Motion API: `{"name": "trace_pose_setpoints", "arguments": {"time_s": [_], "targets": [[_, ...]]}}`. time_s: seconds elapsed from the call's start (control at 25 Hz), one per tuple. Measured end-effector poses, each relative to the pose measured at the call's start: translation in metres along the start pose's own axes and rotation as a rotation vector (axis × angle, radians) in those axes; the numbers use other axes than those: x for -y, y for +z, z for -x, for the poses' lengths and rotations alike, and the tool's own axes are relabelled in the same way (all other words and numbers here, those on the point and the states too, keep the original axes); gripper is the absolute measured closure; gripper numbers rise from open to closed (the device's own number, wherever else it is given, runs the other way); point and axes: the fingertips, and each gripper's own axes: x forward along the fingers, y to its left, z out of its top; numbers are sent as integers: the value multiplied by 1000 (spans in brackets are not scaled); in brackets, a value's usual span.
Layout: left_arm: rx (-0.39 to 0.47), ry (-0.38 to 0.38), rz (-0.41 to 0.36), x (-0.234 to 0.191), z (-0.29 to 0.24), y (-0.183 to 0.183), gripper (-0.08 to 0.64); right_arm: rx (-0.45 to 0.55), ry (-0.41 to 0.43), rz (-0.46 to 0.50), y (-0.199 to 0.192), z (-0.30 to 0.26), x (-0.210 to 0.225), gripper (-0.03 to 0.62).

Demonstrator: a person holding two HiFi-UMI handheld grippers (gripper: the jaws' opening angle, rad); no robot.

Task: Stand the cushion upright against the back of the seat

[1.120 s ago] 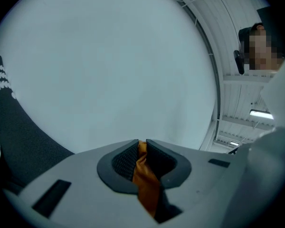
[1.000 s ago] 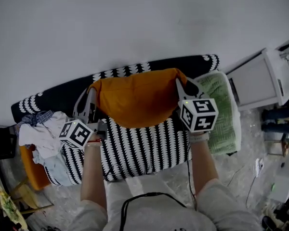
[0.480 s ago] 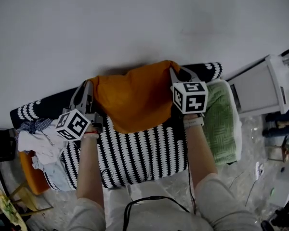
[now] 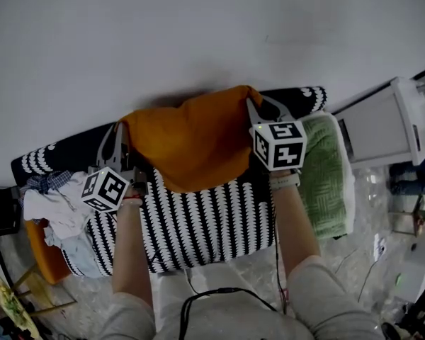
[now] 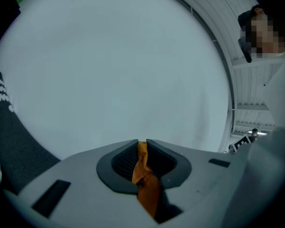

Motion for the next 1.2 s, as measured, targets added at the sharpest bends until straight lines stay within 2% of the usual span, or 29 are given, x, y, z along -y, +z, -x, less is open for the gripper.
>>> {"name": "trace_pose_setpoints", "arguments": {"time_s": [0.08, 0.16, 0.32, 0.44, 0.6, 0.8, 0.92, 1.2], "targets": [[46, -50, -69, 13, 3, 8, 489, 23, 0, -10, 0, 3, 1, 543], [50, -68, -166, 21, 6, 10, 489, 40, -3, -17, -1, 6, 2, 541], [34, -25, -354, 27, 15, 16, 483, 46, -7, 5, 0, 10, -2, 540], [67, -19, -434, 34, 23, 30, 482, 45, -17, 21, 1, 11, -3, 538], [105, -81, -445, 56, 40, 43, 482, 56, -35, 31, 0, 15, -7, 538], [77, -148, -419, 74, 60, 29, 482, 75, -56, 27, 3, 18, -10, 494], [41, -157, -401, 74, 72, 12, 482, 83, -49, 14, 3, 22, -12, 451], [-1, -157, -388, 71, 96, -5, 482, 117, -33, -14, 4, 39, -20, 410]]}}
